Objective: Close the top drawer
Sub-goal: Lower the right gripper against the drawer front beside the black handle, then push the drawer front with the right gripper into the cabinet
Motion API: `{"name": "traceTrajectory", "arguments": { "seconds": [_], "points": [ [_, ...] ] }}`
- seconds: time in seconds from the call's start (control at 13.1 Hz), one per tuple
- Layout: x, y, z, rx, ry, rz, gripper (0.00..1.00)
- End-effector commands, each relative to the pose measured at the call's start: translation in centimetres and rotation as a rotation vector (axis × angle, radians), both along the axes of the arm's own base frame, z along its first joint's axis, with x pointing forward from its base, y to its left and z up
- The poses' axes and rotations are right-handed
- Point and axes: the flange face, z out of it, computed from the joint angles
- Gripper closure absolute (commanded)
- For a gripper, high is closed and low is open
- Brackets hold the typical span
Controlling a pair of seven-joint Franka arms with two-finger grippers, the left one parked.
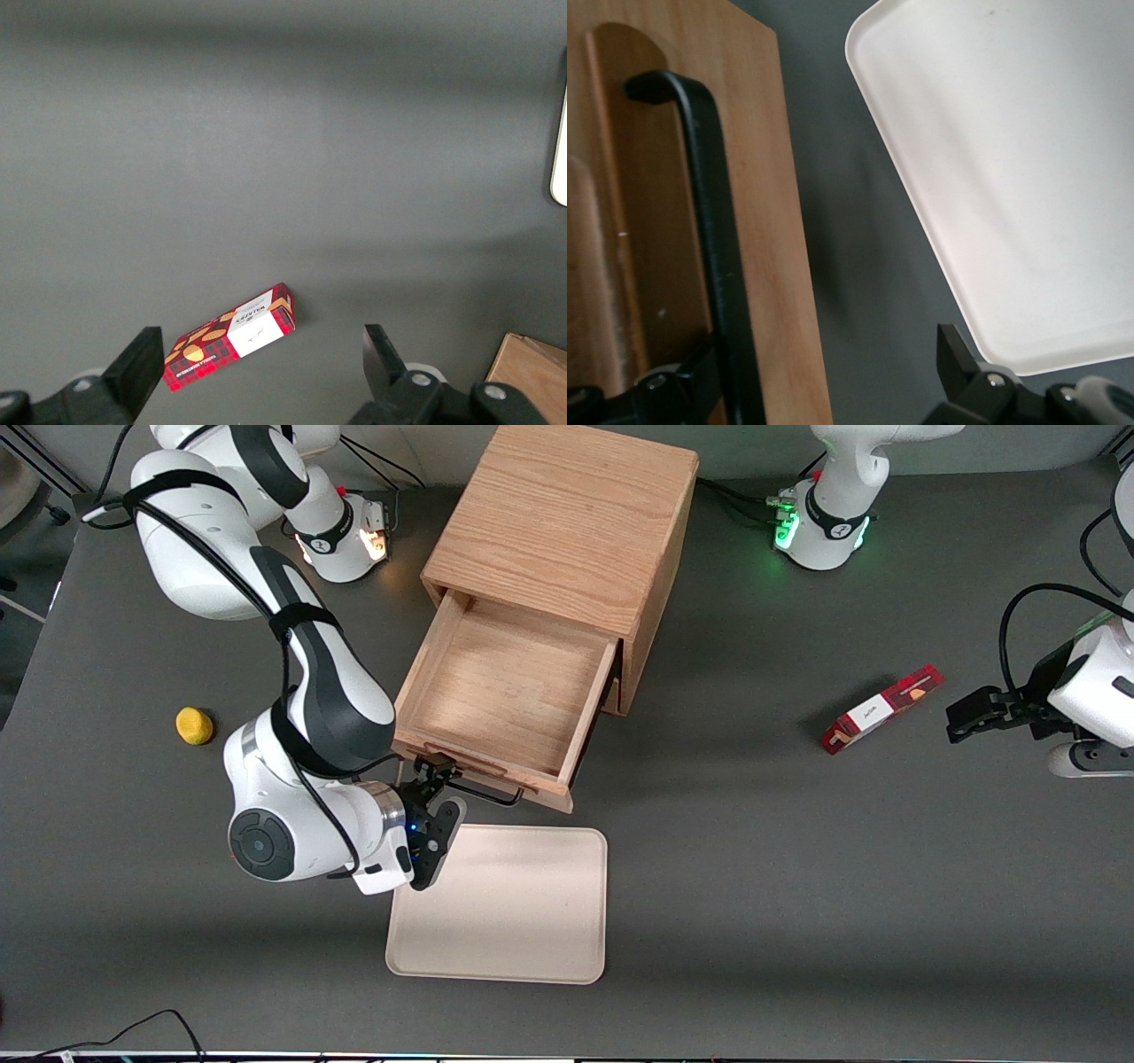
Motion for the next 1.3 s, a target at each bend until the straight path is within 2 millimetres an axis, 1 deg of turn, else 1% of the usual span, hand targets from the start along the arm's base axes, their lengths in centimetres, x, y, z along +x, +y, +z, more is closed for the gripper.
{"name": "traceTrajectory", "arguments": {
  "seconds": [0.0, 0.15, 0.31, 0.54, 0.76, 0.84, 1.07, 1.22],
  "points": [
    [-0.3, 0.6, -0.4, -0.021, 0.004, -0.016, 0.00],
    [-0.8, 1.1, -0.5, -0.024, 0.012, -0.005, 0.00],
    [-1.6, 2.3, -0.3, -0.020, 0.029, -0.013, 0.00],
    [-2.2, 3.2, 0.4, -0.011, 0.035, -0.003, 0.00],
    [-3.2, 3.8, 0.4, -0.022, 0.054, -0.001, 0.00],
    [-3.7, 4.3, 0.5, -0.016, 0.061, 0.008, 0.00],
    [-4.8, 4.5, 0.4, -0.025, 0.075, 0.016, 0.00],
    [-6.3, 5.3, 0.8, -0.026, 0.087, 0.038, 0.00]
  ]
}}
